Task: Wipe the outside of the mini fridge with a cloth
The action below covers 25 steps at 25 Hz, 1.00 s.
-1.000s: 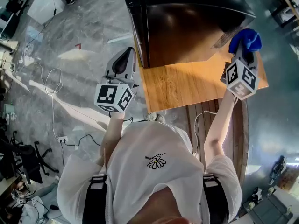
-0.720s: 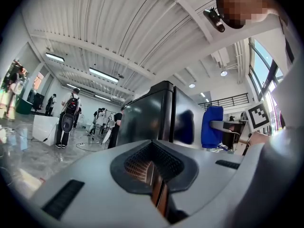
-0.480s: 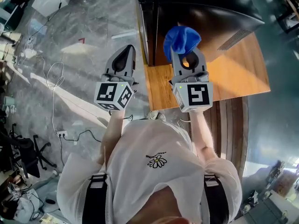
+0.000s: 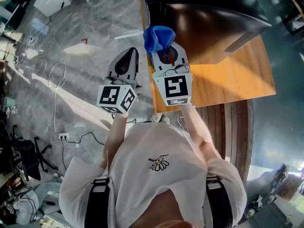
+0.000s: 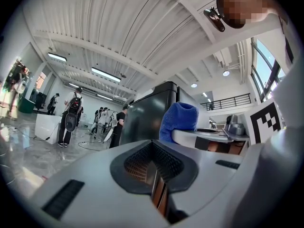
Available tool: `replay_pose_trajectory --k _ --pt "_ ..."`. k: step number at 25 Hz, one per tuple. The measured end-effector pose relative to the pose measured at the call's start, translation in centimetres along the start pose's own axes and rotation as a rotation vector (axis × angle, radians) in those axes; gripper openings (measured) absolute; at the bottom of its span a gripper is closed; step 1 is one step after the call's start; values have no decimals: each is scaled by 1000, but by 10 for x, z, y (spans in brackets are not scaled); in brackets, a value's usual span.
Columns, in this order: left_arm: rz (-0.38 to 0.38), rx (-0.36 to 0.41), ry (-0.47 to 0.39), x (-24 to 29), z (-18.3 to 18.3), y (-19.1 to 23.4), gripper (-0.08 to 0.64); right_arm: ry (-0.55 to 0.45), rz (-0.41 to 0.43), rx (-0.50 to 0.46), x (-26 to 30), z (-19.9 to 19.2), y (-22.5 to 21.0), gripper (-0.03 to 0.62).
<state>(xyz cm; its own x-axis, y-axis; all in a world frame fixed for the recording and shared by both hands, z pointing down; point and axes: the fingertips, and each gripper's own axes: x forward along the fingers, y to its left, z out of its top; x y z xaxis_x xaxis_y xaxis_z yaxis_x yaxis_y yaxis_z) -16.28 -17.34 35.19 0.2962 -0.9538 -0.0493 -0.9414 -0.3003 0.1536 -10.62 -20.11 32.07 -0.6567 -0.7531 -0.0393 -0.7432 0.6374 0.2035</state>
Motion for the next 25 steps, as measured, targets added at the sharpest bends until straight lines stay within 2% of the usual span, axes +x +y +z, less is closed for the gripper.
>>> replay_pose_trajectory --k 4,13,19,25 --pt "2 -1 -1 -2 0 1 5 5 -18 -63 -2 0 -2 72" --pt "-21 2 4 5 -2 -9 5 13 -71 -52 -16 -3 -31 72" --pt "-42 3 2 6 -1 -15 5 26 -174 -49 -36 -6 -68 72" --pt "-63 10 8 11 -5 -26 5 48 -307 -56 -64 -22 -126 72"
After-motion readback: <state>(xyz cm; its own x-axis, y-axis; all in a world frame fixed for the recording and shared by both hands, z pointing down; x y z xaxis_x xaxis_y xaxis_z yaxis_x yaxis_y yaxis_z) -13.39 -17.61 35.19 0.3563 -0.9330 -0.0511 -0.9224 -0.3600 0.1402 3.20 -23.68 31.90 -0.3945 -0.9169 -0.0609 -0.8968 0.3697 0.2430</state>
